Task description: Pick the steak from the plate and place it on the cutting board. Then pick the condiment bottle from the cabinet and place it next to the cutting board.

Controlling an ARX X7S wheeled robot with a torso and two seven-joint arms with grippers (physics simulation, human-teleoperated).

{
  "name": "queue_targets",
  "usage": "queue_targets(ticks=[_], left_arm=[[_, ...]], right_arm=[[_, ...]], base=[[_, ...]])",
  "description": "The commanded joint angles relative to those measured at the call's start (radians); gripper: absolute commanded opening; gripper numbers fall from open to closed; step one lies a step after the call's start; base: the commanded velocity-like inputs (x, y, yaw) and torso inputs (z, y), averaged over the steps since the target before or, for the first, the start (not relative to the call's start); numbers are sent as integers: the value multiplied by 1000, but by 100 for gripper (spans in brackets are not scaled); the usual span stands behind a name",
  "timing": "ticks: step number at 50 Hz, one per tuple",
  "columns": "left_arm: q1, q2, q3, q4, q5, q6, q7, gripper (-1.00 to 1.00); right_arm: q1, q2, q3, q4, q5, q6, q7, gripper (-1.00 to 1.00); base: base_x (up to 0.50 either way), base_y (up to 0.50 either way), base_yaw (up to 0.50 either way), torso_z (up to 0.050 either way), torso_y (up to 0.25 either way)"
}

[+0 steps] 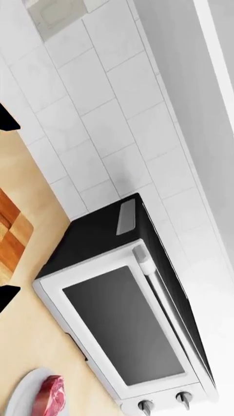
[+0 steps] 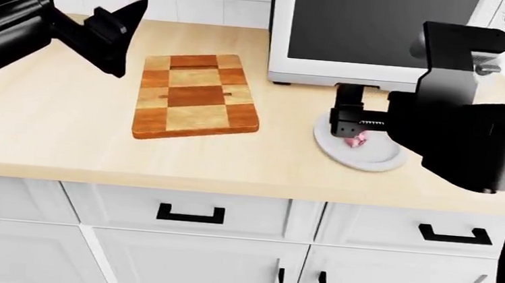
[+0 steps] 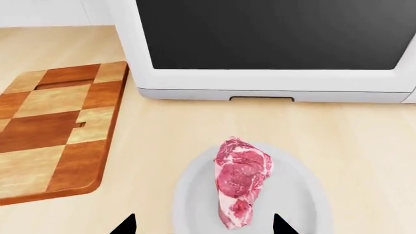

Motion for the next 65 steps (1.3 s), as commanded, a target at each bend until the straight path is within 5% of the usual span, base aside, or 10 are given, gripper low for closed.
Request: queue_targets(ticks=[1,65], left_arm=[[9,-8,5,-2,2,9,0,100],[5,-41,8,-9,-10,0,-14,100]], right_arm=[[14,-6,-52,45,-107,-40,-97,100],[85,-62,-319,343,-468,-252,-448,100]], base=[[0,0,0,0,0],[0,0,0,0,0]])
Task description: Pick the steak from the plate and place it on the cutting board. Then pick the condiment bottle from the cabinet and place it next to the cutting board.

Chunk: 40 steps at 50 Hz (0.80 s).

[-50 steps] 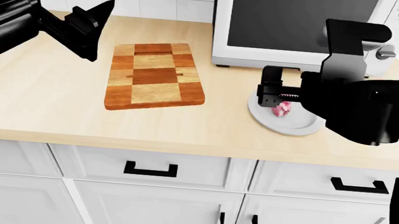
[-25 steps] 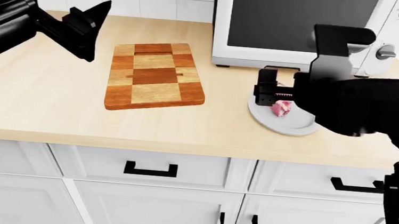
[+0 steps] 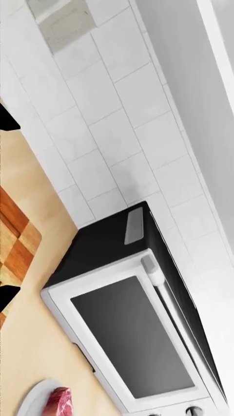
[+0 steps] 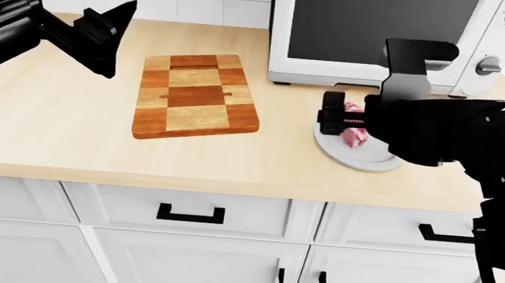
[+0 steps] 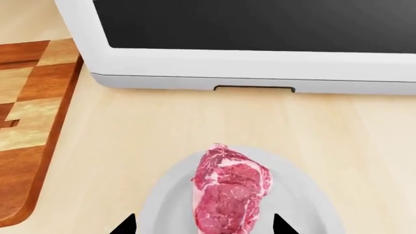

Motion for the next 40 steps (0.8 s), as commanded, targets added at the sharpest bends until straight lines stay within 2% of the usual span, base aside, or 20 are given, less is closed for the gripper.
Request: queue_targets(ticks=[1,40], left_arm=[[6,-5,5,-9,3,10,-1,100],[16,-16,5,-21,-1,22,-8,100]], right_arm=[[10,-15,-33,57,-43,-34,-43,100],[30,-42,-73,172,-91,-77,-83,100]], base=[[0,0,0,0,0],[0,0,0,0,0]])
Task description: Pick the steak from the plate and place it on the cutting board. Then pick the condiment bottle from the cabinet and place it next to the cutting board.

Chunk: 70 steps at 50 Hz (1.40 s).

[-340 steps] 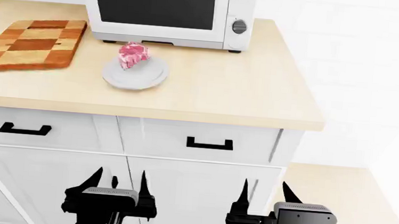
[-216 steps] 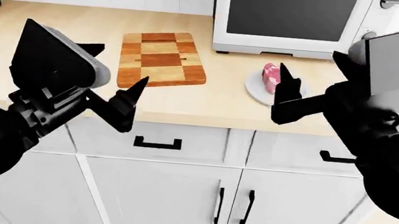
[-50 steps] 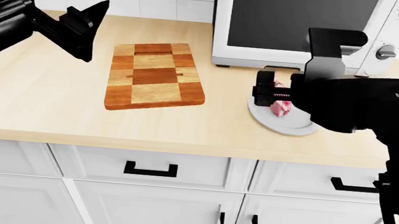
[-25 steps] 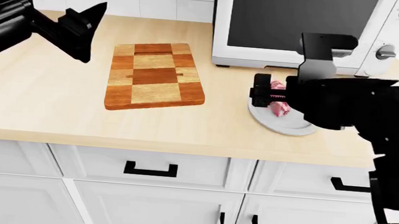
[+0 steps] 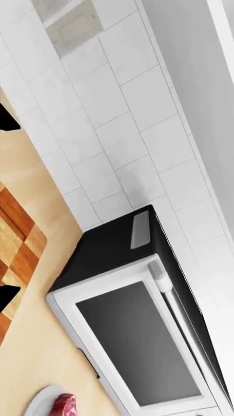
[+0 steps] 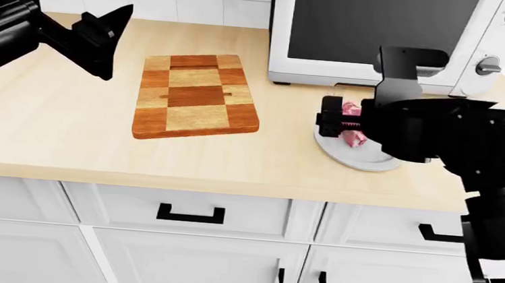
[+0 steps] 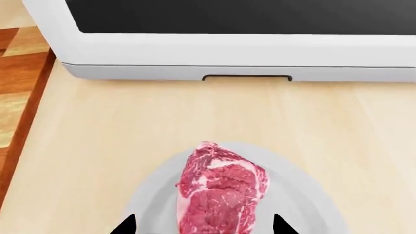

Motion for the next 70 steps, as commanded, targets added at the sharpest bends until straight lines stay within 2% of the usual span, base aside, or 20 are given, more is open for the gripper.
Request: queue_targets(ticks=[1,70], left_arm=[[-1,-3,1,-3,-1,2,-2,100],[3,-8,3,-8,-17,20,-15,100]], right_arm=[[4,-7,-6,29,-7,-7,-6,100],[2,-26,-42,121,-33,-46,-52,100]], base=[[0,0,0,0,0],[0,0,0,0,0]])
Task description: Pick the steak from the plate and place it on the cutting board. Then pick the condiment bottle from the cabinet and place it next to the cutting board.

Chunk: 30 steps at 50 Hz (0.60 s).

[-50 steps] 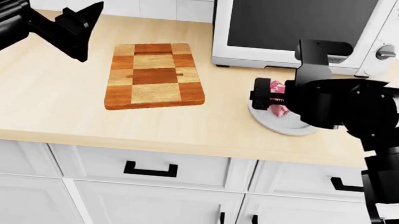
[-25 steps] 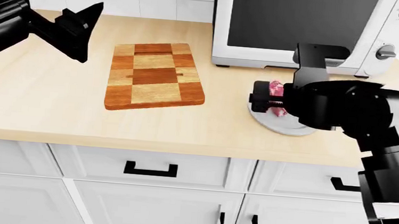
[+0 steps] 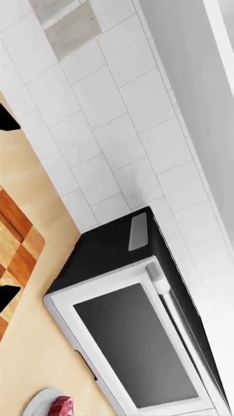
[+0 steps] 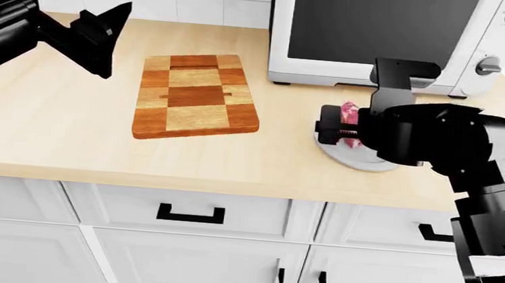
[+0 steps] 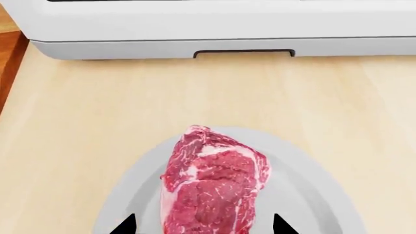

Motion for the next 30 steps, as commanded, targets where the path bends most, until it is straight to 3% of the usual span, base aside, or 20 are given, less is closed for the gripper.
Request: queue_targets(ticks=[1,5,6,24,30], left_arm=[[1,0,0,0,-4,0,-3,100],[3,1,2,-5,-3,6,-3,100],[4,1,3,-6,-2,8,-2,100],[-4,0,1,-9,-7,10,-6,100],[-15,4,3,-8,-10,6,-8,100]], right_arm=[[-2,-1,-4,8,-1,-3,-5,100],[-5,0,-7,4,0,-2,-7,100],[-5,0,-8,3,-1,-2,-8,-100],[3,14,-7,-28,4,3,4,-100],[45,51,12,-129,22,31,42,-100]], base=[[0,0,0,0,0],[0,0,0,0,0],[0,0,0,0,0],[0,0,0,0,0],[0,0,0,0,0]])
